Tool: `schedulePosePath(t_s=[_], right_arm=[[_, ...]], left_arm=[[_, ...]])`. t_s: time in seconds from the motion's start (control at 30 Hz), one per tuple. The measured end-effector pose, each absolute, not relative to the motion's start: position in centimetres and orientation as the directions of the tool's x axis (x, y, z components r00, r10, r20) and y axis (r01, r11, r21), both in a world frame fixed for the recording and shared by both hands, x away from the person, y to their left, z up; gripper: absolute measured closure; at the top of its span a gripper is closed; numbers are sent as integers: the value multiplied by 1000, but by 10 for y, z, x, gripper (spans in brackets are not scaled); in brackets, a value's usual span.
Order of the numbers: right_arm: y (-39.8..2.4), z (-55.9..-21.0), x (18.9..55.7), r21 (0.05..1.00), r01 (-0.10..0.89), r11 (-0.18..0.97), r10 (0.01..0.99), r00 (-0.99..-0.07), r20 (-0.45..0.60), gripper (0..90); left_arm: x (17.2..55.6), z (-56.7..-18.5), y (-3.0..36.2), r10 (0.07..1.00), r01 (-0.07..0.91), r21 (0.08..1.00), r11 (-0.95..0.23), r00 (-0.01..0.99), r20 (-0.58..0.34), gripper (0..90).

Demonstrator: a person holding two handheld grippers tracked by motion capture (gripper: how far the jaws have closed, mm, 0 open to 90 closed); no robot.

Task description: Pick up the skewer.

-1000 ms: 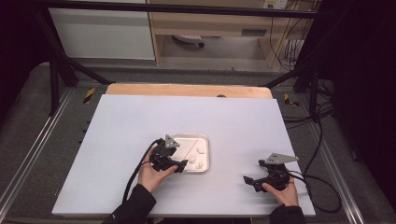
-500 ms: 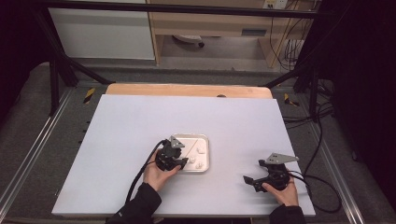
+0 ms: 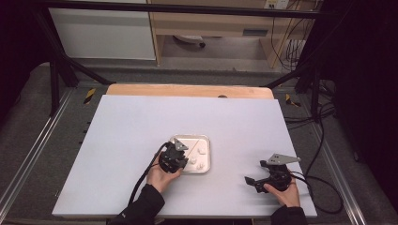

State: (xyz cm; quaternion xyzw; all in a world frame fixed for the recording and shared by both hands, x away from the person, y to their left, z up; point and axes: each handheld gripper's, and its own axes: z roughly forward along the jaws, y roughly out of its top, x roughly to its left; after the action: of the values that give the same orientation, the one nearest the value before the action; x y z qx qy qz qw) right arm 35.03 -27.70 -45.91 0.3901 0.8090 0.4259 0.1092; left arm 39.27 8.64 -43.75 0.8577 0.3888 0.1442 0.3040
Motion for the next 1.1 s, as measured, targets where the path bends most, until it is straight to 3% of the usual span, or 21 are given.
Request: schedulePosePath(t_s=[0.3, 1.1], right_arm=[[-277, -459, 350, 774, 537, 336, 725, -672, 152, 10], [-277, -459, 350, 775, 535, 336, 722, -675, 153, 10]], left_arm=[[391, -439, 85, 770, 579, 641, -503, 638, 29, 876], [389, -434, 96, 775, 558, 693, -457, 632, 2, 888]])
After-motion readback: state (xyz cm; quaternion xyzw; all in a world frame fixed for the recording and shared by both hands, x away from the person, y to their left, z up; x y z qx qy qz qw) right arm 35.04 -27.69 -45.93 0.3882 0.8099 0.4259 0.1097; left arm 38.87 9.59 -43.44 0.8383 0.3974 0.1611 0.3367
